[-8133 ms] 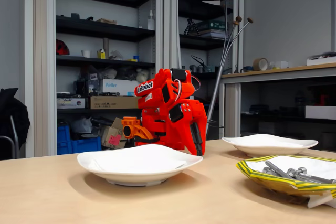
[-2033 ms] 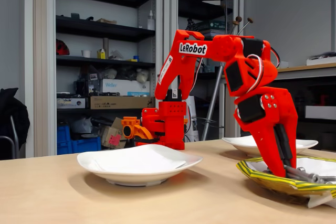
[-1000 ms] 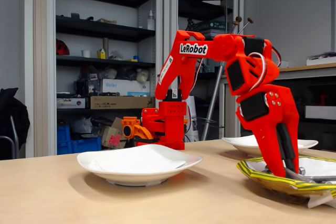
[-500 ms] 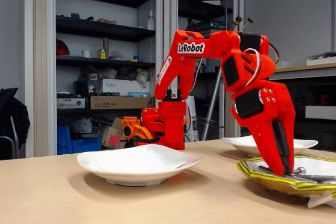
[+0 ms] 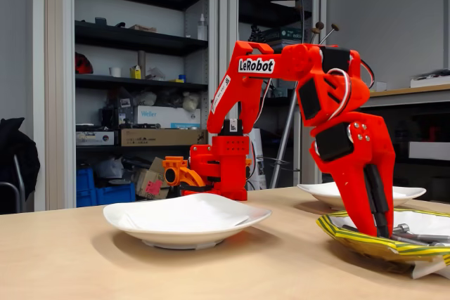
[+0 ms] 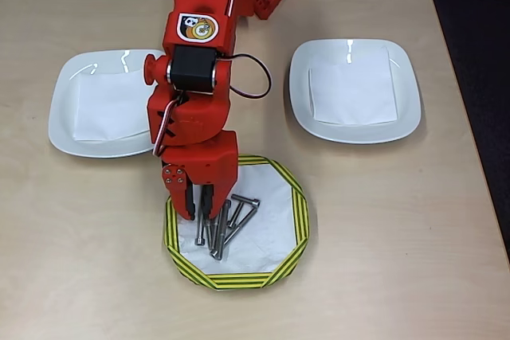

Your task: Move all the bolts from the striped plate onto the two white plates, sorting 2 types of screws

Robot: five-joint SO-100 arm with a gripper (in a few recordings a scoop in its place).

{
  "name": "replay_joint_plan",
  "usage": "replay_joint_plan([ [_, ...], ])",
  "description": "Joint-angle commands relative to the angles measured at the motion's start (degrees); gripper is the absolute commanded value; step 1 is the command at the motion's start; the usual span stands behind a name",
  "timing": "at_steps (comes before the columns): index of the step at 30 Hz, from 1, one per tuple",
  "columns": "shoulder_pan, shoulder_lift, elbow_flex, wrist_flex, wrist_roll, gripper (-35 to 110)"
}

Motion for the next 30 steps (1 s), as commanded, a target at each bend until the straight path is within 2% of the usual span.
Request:
replay_joint_plan([
  [1,0.8,0.5,-1.7,0.5,0.1,5],
  [30,-3.6,-1.7,-8.3,1.1,5.1,7],
])
